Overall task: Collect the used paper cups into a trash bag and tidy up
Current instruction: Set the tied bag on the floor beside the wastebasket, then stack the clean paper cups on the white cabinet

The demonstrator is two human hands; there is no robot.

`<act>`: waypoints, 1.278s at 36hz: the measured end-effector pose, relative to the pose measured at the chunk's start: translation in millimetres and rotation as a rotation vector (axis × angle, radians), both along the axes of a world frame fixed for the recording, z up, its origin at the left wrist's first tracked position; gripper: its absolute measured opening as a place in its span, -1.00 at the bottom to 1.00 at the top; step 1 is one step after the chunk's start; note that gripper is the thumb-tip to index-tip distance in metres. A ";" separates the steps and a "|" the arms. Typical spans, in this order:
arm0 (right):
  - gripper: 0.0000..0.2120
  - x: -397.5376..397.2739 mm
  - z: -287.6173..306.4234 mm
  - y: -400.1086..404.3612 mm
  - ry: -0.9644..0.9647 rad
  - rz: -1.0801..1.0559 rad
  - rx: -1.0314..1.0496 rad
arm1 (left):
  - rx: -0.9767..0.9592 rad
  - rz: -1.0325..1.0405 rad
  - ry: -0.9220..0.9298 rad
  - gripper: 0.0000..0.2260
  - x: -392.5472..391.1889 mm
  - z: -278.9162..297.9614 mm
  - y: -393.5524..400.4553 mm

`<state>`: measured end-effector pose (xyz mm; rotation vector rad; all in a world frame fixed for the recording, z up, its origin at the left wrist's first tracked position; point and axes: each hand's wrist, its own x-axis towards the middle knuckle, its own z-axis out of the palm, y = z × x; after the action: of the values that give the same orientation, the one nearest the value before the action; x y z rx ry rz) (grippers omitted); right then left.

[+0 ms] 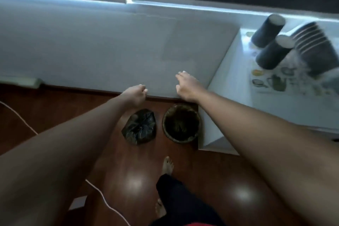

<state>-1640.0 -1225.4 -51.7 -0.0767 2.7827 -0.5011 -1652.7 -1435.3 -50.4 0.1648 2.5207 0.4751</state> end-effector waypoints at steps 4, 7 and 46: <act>-0.50 34.4 62.4 44.7 0.036 -0.018 0.046 | 0.020 -0.008 0.105 -0.65 27.3 54.5 30.2; -0.50 56.8 105.3 79.0 0.077 -0.090 0.035 | 0.004 -0.037 0.158 -0.64 39.3 96.1 56.8; -0.28 159.9 87.7 516.6 0.006 -0.460 0.093 | 0.279 -0.138 0.172 -0.64 66.1 110.7 542.4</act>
<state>-1480.0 -708.8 36.0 0.5933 2.8207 -0.4726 -1586.6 -892.9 60.3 0.5016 2.5751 0.7834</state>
